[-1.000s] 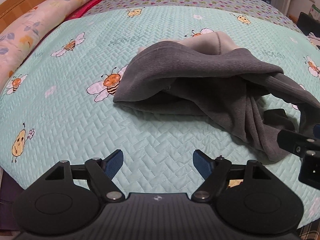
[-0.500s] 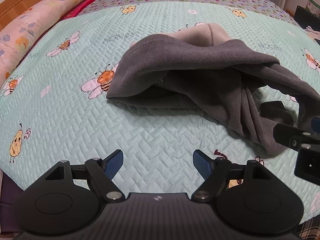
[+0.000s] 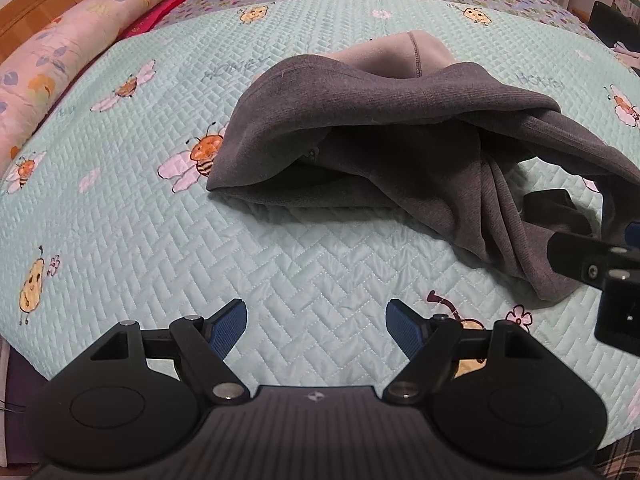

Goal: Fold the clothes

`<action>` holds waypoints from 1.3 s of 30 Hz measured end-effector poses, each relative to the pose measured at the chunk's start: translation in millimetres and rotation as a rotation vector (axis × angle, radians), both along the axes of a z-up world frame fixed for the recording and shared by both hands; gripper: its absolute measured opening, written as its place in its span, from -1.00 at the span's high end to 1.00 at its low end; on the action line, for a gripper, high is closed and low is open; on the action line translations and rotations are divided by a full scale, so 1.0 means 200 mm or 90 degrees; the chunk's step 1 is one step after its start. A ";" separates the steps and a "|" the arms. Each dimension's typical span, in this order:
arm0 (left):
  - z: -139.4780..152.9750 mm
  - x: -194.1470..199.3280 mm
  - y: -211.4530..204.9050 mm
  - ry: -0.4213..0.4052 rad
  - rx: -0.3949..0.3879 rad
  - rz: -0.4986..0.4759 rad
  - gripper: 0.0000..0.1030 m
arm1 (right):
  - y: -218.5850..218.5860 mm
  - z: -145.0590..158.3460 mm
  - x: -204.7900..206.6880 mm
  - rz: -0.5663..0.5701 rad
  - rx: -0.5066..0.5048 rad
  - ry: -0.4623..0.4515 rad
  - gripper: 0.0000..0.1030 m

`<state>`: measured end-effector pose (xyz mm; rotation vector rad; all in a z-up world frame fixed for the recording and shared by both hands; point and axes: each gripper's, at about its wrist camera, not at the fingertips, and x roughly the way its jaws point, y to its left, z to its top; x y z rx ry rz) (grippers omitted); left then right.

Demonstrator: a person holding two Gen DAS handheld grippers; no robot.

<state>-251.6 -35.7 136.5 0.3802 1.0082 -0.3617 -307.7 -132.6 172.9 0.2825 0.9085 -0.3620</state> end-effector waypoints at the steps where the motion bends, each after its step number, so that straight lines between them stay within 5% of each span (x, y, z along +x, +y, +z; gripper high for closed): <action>1: 0.00 0.00 0.00 -0.001 0.001 -0.001 -0.54 | 0.00 0.00 0.00 0.000 0.000 0.000 -0.48; 21: -0.09 0.04 -0.04 0.010 0.006 0.003 -0.54 | 0.00 -0.05 0.05 0.015 -0.010 0.012 -0.48; 27: -0.12 0.07 -0.02 -0.040 -0.018 0.015 -0.54 | -0.01 -0.07 0.03 0.097 -0.088 -0.098 -0.48; 29: -0.15 0.10 -0.01 -0.051 -0.015 0.021 -0.54 | 0.01 -0.10 0.00 0.146 -0.177 -0.154 -0.48; 34: -0.21 0.17 0.01 -0.018 -0.056 0.034 -0.54 | -0.02 -0.19 0.10 0.196 -0.235 -0.134 -0.48; 39: -0.22 0.21 -0.02 -0.073 -0.032 0.024 -0.54 | -0.04 -0.22 0.20 0.230 -0.285 -0.136 -0.48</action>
